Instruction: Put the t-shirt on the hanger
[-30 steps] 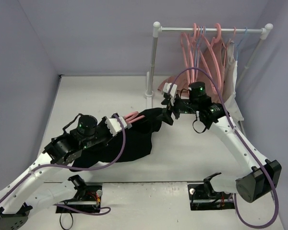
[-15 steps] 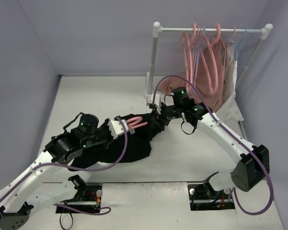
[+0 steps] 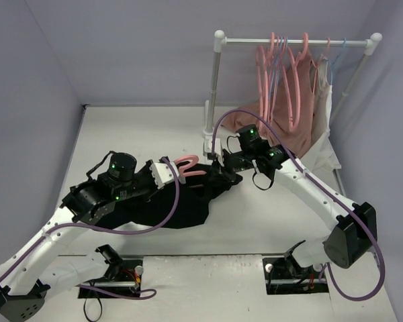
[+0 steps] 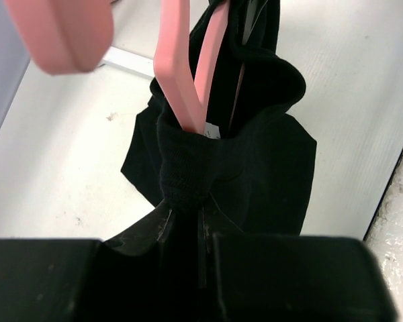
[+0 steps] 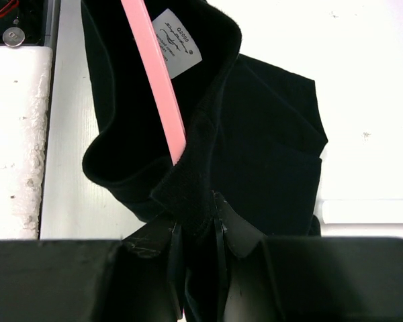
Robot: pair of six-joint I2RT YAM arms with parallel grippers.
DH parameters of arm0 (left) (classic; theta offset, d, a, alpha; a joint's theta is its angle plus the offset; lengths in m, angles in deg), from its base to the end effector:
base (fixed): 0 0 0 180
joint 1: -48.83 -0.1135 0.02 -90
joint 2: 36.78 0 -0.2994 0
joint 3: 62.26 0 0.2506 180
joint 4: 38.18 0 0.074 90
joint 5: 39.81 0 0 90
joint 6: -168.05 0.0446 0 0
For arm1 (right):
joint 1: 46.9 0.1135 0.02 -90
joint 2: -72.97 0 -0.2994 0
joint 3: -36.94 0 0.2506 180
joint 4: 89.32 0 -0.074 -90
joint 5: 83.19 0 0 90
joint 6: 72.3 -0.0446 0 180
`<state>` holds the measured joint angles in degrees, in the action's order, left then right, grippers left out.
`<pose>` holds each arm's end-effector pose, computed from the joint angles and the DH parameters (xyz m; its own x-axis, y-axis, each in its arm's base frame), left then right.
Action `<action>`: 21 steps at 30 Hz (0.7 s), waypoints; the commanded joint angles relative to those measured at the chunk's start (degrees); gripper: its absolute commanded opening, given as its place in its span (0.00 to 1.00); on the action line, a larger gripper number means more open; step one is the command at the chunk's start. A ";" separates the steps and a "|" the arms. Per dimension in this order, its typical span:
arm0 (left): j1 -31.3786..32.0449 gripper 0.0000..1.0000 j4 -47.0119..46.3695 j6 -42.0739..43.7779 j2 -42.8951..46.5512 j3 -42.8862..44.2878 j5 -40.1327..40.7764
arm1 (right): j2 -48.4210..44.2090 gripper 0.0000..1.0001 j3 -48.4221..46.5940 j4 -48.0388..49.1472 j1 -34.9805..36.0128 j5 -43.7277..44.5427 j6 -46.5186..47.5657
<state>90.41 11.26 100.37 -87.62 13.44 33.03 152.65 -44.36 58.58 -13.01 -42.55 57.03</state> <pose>0.1142 -0.1189 0.4025 0.0292 0.4592 -0.8879 0.8904 0.3916 0.2318 0.2349 0.1985 0.3629 0.2485 -0.3303 -0.9106 -0.9677 -0.0431 -0.2485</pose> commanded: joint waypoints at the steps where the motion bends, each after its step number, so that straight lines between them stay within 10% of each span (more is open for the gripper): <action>1: 0.43 0.00 -4.47 -0.26 -1.23 3.59 -7.52 | -3.13 0.14 -2.39 5.68 0.60 -1.58 -3.21; 11: 0.43 0.00 -4.55 -0.60 -3.12 4.50 -12.04 | -2.07 0.20 -3.31 5.68 1.10 -1.64 -3.74; 21: -0.82 0.03 -4.55 -0.54 -0.70 4.24 -6.65 | -2.74 0.00 -2.70 5.68 0.24 -1.63 -4.36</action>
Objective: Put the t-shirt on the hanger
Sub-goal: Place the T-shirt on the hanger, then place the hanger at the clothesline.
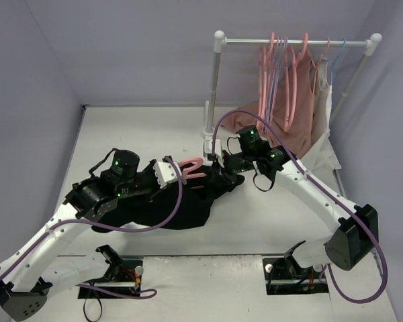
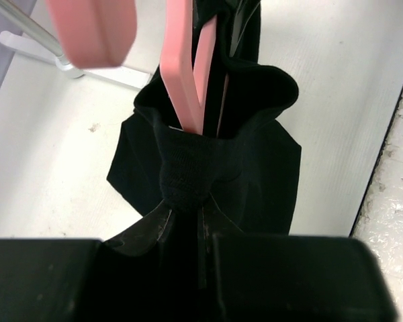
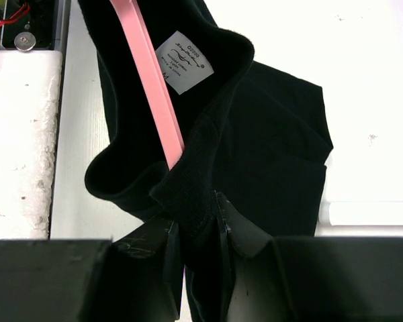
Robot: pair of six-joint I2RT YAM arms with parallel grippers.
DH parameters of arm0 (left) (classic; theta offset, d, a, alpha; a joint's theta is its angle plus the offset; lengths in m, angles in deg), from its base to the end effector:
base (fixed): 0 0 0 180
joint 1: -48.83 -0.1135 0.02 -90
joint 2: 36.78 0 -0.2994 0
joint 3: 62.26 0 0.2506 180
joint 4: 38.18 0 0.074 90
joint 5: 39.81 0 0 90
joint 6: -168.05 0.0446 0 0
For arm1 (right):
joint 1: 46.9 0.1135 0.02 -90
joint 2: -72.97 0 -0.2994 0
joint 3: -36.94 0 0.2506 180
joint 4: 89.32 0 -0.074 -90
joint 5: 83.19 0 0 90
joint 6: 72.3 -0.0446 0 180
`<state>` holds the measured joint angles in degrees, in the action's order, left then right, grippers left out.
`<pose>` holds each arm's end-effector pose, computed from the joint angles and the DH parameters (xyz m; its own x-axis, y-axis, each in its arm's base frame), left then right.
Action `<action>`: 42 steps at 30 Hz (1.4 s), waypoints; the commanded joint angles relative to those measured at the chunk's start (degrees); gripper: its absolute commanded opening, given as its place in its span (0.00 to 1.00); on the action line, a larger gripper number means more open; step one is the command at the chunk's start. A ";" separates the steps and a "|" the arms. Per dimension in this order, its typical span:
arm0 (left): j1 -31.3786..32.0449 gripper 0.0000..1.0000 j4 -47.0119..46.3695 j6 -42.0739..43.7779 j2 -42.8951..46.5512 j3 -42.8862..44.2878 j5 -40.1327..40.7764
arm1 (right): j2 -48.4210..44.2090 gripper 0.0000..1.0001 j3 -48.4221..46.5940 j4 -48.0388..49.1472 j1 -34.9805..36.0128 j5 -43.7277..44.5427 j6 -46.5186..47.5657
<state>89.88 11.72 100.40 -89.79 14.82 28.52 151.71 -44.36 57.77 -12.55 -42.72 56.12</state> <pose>0.1193 -0.1258 0.4045 0.0235 0.4481 -0.8937 0.9212 0.3375 0.1935 0.2291 0.1977 0.3663 0.2376 -0.3262 -0.9150 -0.9708 -0.0476 -0.2351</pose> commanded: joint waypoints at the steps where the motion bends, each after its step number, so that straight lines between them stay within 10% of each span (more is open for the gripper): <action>1: -1.28 0.11 -5.02 -1.04 2.43 2.57 -0.48 | -2.28 0.00 -2.65 6.49 -1.35 -2.11 -3.79; 4: -6.41 0.26 -5.01 -1.45 6.13 1.40 0.11 | -4.22 0.00 -2.35 6.49 -4.62 -3.65 -3.89; 17: -16.53 0.32 -6.12 -7.90 7.66 7.26 14.27 | -3.79 0.00 -7.38 6.49 -5.87 -3.28 -7.62; 23: -16.53 0.33 -4.72 -13.89 5.51 20.37 32.86 | 1.78 0.00 -32.95 7.07 -5.94 -1.78 -15.36; 31: -16.44 0.33 -2.30 -13.73 5.25 29.75 35.92 | 17.09 0.00 -71.24 9.21 -5.95 -0.96 -33.54; 34: -16.44 0.33 -2.03 -13.58 6.63 29.69 35.91 | 18.30 0.00 -73.16 10.51 -5.87 4.60 -37.87; 37: -16.44 0.33 -0.57 -13.47 7.12 29.17 35.75 | 19.15 0.00 -71.13 11.33 -5.92 -9.36 -37.83; 42: -16.44 0.33 0.08 -13.57 8.52 26.42 36.08 | 9.61 0.00 -51.92 11.68 -6.29 15.06 -36.31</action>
<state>73.83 12.62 87.76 -80.67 42.73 63.75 165.97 -104.43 64.73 -18.39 -40.91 20.72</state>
